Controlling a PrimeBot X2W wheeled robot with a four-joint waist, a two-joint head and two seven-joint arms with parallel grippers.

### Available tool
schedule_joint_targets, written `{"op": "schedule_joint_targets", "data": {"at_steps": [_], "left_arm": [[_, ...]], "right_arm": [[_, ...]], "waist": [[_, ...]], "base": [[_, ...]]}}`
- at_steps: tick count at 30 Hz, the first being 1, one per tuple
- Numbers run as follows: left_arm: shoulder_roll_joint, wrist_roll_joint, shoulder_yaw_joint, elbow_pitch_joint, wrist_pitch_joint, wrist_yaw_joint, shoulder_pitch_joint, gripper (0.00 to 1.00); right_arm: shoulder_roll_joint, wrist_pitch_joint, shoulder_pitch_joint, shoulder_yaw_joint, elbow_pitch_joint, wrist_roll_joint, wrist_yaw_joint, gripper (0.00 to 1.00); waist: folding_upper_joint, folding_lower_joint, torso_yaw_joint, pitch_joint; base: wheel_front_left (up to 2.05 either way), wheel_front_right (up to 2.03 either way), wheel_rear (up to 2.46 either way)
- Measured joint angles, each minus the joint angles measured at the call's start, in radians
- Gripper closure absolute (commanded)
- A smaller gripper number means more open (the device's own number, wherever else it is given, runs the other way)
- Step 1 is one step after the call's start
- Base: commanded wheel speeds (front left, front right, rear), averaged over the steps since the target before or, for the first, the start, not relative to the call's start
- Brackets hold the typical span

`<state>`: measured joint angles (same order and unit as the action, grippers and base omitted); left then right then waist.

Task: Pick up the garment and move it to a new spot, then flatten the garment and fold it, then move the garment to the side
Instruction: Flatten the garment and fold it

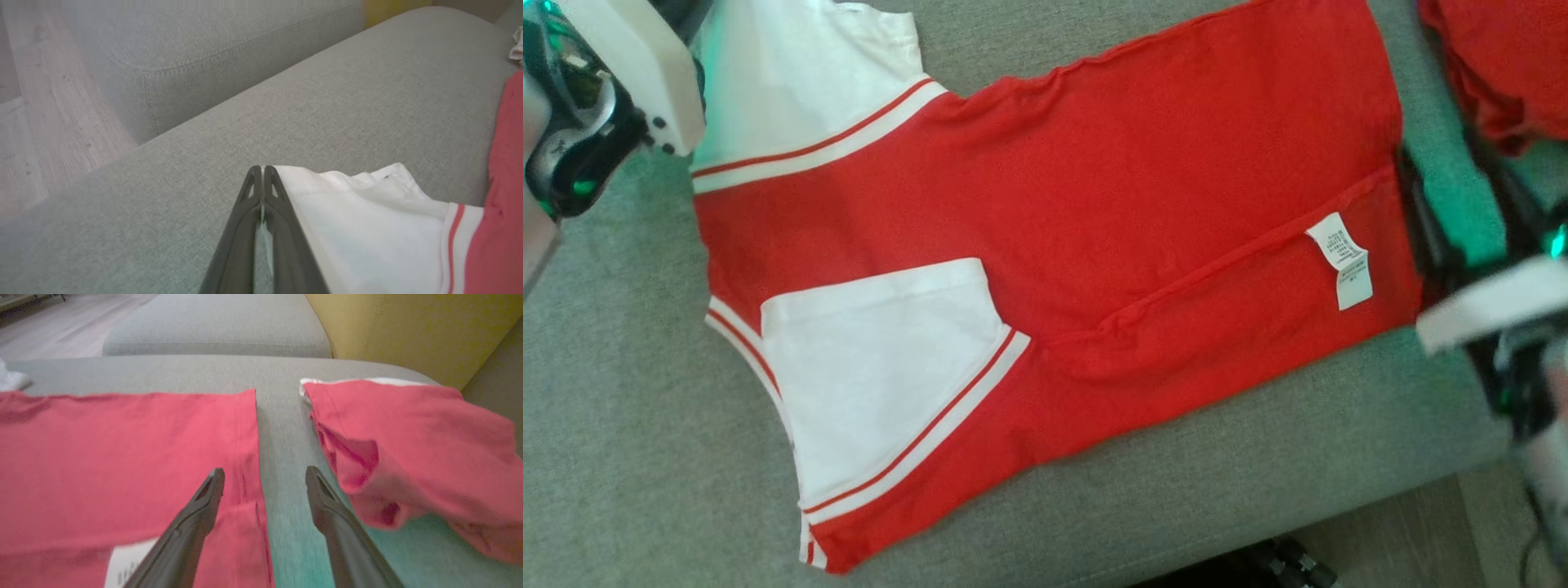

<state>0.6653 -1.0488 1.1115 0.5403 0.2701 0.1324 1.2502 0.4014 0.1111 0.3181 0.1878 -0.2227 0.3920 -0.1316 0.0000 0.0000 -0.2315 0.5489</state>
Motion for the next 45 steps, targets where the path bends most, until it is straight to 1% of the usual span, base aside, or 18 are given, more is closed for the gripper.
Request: {"op": "schedule_joint_targets", "data": {"at_steps": [2,5,7,11,15,16,23,24,25,26,27,28,31,32,33,34,39,45], "left_arm": [[0.005,0.0,0.018,-0.01,-0.02,0.0,0.014,1.0],[0.007,0.0,0.043,-0.026,-0.043,0.0,0.035,1.0],[0.008,0.0,0.063,-0.04,-0.053,0.0,0.05,1.0],[0.01,-0.011,0.105,-0.066,-0.062,0.0,0.083,1.0],[0.011,-0.018,0.139,-0.091,-0.075,0.0,0.11,1.0],[0.011,-0.018,0.154,-0.104,-0.086,0.0,0.124,1.0],[0.01,-0.025,0.185,-0.128,-0.105,0.0,0.149,1.0],[0.01,-0.025,0.188,-0.128,-0.106,0.0,0.149,1.0],[0.01,-0.025,0.191,-0.128,-0.111,0.0,0.15,1.0],[0.009,-0.025,0.194,-0.128,-0.113,0.0,0.15,1.0],[0.009,-0.026,0.196,-0.128,-0.114,0.0,0.15,1.0],[0.009,-0.026,0.198,-0.128,-0.114,0.0,0.15,1.0],[0.009,-0.026,0.203,-0.128,-0.123,0.0,0.152,1.0],[0.009,-0.028,0.205,-0.128,-0.123,0.0,0.153,1.0],[0.009,-0.032,0.206,-0.128,-0.123,0.0,0.155,1.0],[0.009,-0.034,0.208,-0.127,-0.125,0.0,0.156,1.0],[0.01,-0.008,0.211,-0.114,-0.175,0.0,0.158,1.0],[0.009,0.047,0.214,-0.075,-0.275,0.0,0.179,1.0]], "right_arm": [[0.013,-0.049,0.064,0.019,0.002,0.051,0.0,0.0],[0.04,-0.159,0.171,0.058,-0.018,0.143,0.0,0.0],[0.074,-0.217,0.241,0.086,-0.05,0.156,0.0,0.0],[0.128,-0.291,0.382,0.13,-0.137,0.155,0.0,0.0],[0.148,-0.33,0.469,0.194,-0.234,0.147,0.0,0.0],[0.16,-0.344,0.49,0.234,-0.277,0.128,0.0,0.0],[0.194,-0.353,0.562,0.347,-0.361,0.117,0.0,0.0],[0.199,-0.353,0.576,0.362,-0.367,0.117,0.0,0.07],[0.202,-0.353,0.586,0.378,-0.372,0.117,0.0,0.18],[0.205,-0.354,0.593,0.394,-0.378,0.118,0.0,0.25],[0.207,-0.355,0.597,0.41,-0.383,0.12,0.0,0.27],[0.211,-0.358,0.601,0.424,-0.386,0.124,0.0,0.33],[0.224,-0.382,0.62,0.463,-0.391,0.151,0.0,0.53],[0.229,-0.388,0.626,0.477,-0.39,0.165,0.0,0.67],[0.234,-0.392,0.63,0.488,-0.391,0.179,0.0,0.87],[0.238,-0.395,0.634,0.499,-0.391,0.192,0.0,1.0],[0.255,-0.383,0.646,0.53,-0.394,0.235,0.0,1.0],[0.253,-0.274,0.676,0.513,-0.424,0.233,0.0,1.0]], "waist": [[0.0,0.0,0.004,-0.003],[0.0,0.0,0.015,-0.006],[0.0,0.0001,0.025,-0.005],[0.0,0.0001,0.052,0.0],[0.0,0.0001,0.081,0.005],[0.0,0.0001,0.096,0.01],[0.0,0.0001,0.131,0.021],[0.0,0.0001,0.133,0.021],[0.0,0.0001,0.135,0.02],[0.0,0.0001,0.137,0.019],[0.0,0.0001,0.139,0.018],[0.0,0.0,0.141,0.017],[0.0,0.0,0.146,0.014],[0.0,0.0,0.148,0.014],[0.0,0.0,0.149,0.013],[0.0,0.0,0.15,0.012],[0.0,0.0,0.154,0.008],[0.0,0.0,0.149,0.003]], "base": [[0.0,0.0,0.0],[0.0,0.0,0.0],[0.0,0.0,0.0],[0.0,0.0,0.0],[0.0,0.0,0.0],[0.0,0.0,0.0],[0.0,0.0,0.0],[0.0,0.0,0.0],[0.0,0.0,0.0],[0.0,0.0,0.0],[0.0,0.0,0.0],[0.0,0.0,0.0],[0.0,0.0,0.0],[0.0,0.0,0.0],[0.0,0.0,0.0],[0.0,0.0,0.0],[0.0,0.0,0.0],[0.0,0.0,0.0]]}}
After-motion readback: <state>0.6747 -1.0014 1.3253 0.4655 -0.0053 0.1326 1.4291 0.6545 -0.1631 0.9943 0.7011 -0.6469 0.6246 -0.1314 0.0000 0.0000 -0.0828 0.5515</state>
